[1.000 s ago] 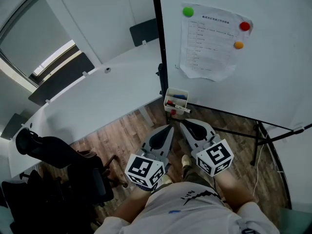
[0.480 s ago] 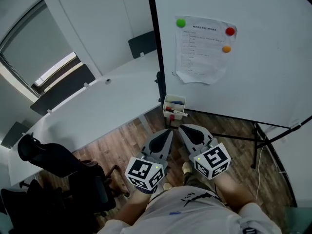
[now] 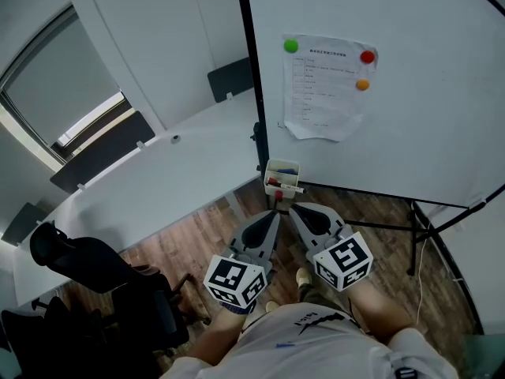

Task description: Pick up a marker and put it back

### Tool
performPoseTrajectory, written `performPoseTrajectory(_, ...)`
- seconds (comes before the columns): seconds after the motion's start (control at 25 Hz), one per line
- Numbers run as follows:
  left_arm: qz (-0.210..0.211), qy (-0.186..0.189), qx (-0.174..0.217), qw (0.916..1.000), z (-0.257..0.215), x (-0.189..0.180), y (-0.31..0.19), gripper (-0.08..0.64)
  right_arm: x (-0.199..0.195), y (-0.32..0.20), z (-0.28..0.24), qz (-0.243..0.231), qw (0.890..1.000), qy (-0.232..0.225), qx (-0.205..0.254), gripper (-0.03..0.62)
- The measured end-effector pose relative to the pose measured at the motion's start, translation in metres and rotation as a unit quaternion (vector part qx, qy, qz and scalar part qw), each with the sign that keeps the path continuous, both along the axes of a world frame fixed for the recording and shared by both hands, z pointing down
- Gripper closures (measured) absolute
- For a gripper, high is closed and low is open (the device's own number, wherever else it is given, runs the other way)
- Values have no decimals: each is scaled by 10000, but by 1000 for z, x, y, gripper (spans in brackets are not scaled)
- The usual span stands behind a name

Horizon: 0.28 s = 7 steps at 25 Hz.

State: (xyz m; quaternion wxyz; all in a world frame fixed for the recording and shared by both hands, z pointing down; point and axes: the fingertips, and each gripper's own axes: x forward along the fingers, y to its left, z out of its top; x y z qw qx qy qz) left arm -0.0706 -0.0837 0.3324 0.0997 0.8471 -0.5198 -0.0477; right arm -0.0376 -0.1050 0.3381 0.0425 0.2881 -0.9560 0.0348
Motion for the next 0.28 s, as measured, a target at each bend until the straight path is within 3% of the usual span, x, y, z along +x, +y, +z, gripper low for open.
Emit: performPoseTrajectory(0.28,-14,15,11,10000,0,-3,-7,549,-1,-7,3,7,10000,19,-19,578)
